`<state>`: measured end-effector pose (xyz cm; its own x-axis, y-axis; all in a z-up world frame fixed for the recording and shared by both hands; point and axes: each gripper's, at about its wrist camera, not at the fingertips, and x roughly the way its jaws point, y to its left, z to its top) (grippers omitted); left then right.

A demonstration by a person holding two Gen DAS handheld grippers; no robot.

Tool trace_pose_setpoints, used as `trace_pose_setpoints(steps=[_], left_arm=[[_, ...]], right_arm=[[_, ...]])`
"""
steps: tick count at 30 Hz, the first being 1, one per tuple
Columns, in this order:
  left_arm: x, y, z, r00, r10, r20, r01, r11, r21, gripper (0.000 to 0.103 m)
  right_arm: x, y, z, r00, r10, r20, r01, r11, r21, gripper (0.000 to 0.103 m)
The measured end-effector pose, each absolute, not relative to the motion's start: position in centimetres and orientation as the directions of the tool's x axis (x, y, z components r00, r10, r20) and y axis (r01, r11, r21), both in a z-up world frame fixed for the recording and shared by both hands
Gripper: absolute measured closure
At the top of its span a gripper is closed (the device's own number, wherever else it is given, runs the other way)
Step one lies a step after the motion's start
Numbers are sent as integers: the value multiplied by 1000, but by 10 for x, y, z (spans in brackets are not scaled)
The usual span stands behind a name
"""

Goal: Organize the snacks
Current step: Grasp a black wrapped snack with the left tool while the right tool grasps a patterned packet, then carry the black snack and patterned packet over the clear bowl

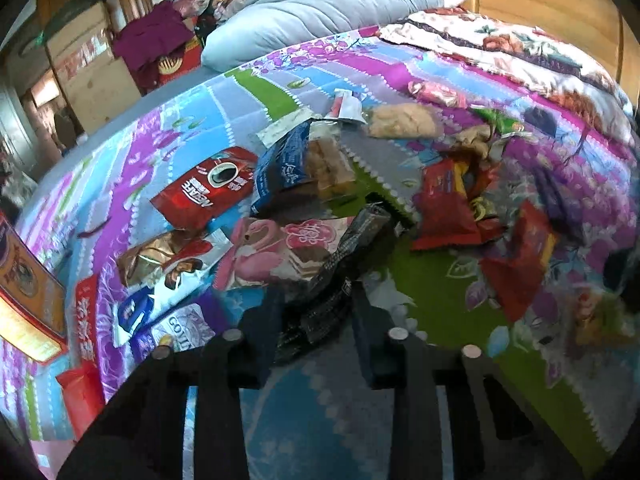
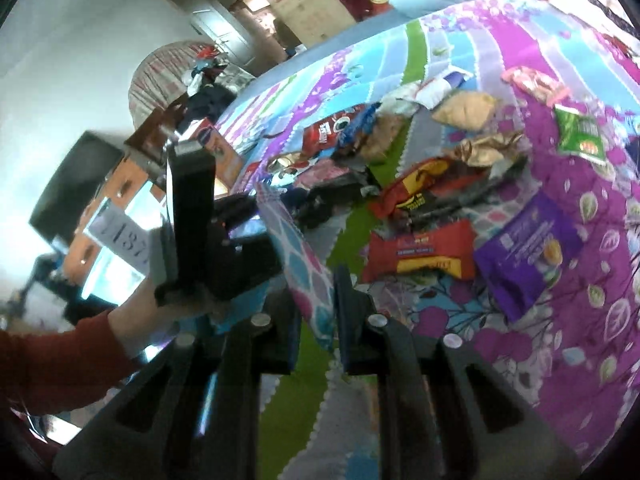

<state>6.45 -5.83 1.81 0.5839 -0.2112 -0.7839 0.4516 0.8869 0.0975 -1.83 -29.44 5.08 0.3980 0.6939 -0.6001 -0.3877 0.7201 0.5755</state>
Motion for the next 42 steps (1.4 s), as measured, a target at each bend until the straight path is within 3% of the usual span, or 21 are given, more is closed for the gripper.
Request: trace_pose_setpoints(steps=[4,8,15,27,37,42], left_arm=[[43,-53,45,596,-271,-756,446,894,31,92],[18,-45,87,623,-330,-709,425,904,-48,93],[-32,-17,173,727,-322,-607,354,933,-70,93],[-98,119,258,873,-38,-486,29,999,-27,93],[-162,271,257,828,265,-494,-320,947,-28,93],[-160,341,249,777,309,-548,-386,922,-26,93]], right_arm=[[-22,-306,61,453,686,-569,-365,725,584,88],[-24,-311,79,497,670,-551,-357,737,574,88],[-36,-300,131,552,656,-515,-414,752,513,88],[-45,-203,244,541,741,-398,-630,671,392,88],[-66,-28,289,318,850,-420,-828,464,313,88],[-67,63,295,198,861,-469,-874,371,312,88]])
